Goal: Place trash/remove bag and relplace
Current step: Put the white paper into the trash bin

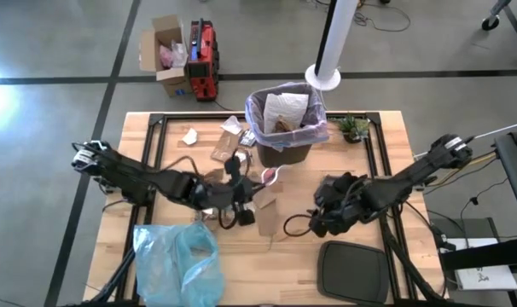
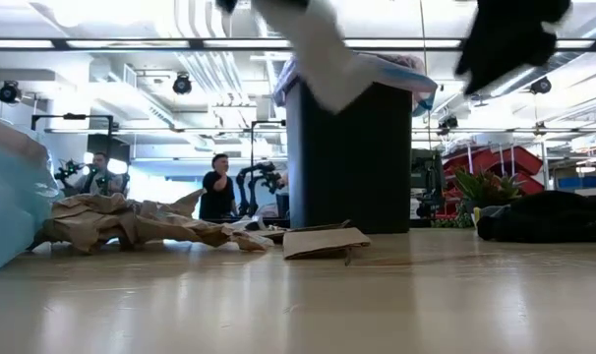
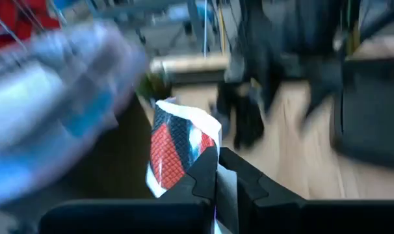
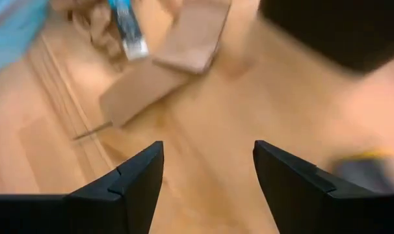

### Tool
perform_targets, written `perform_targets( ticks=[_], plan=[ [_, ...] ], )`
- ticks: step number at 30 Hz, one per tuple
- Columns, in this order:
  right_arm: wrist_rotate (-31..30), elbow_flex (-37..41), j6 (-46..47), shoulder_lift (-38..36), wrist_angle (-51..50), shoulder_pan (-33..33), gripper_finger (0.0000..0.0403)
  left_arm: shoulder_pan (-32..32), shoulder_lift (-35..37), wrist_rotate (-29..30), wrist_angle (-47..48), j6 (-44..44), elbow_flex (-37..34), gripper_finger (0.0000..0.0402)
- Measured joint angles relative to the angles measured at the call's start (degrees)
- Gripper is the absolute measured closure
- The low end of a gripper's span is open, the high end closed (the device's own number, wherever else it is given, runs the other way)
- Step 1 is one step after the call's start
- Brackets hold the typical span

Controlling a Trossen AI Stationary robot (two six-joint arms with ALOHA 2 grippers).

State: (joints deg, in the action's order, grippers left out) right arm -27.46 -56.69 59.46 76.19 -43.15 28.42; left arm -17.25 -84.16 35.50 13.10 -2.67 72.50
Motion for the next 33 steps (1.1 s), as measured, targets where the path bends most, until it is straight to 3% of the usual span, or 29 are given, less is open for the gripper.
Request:
perform_targets(
  ticks=[6,10,13,18,26,33],
  plan=[
    [3.73,8.78,4.29,4.59,21.67,1.37,0.0194,5.47,-0.02,-0.01,-0.37,3.15,8.91,0.0401],
    [3.58,9.49,4.7,8.79,28.39,2.26,0.0199,12.52,-0.09,-0.56,-0.07,1.75,11.47,0.0401],
    [3.91,9.06,5.73,11.11,28.94,2.71,0.0199,17.92,-0.13,-2.53,1.61,-0.58,13.19,0.0401],
    [3.93,8.41,7.8,12.56,28.96,3.16,0.0198,24.62,-2.01,-9.72,12.27,-7.8,20.25,0.0401],
    [2.64,8.33,7.44,11.47,28.22,3.33,0.0212,25.52,-7.38,-12.36,20.11,-5.29,33.53,0.0402],
    [1.48,8.33,7.55,11.3,28.06,3.33,0.0226,26.94,-14.15,-12.29,24.65,-7.92,36.17,0.0397]
  ],
)
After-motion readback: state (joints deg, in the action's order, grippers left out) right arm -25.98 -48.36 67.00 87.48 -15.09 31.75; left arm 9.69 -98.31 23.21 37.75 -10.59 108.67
